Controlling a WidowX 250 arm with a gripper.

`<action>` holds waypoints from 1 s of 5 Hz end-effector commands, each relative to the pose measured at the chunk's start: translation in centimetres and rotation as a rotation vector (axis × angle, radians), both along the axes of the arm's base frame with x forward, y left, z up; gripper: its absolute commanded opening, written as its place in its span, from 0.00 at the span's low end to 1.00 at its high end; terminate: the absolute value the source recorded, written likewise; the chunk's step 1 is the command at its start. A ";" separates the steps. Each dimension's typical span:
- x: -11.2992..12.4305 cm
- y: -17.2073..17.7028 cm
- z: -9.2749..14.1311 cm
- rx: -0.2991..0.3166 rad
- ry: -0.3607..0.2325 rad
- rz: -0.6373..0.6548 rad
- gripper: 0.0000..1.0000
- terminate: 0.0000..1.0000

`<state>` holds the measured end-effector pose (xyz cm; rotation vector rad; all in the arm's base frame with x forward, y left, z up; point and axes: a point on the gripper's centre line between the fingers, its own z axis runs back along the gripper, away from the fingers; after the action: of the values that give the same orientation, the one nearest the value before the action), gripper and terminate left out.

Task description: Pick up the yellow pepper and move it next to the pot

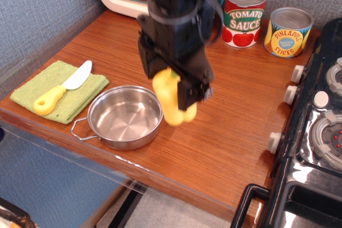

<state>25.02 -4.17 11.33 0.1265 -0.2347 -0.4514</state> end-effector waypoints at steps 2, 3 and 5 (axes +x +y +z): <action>-0.8 -0.8 -3.0 0.055 0.013 -0.055 0.00 0.00; -0.9 -1.1 -4.2 0.055 0.044 -0.062 0.00 0.00; -0.8 -0.8 -5.9 0.066 0.099 -0.053 0.00 0.00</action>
<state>24.76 -6.45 4.94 0.1602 -0.1175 -0.5236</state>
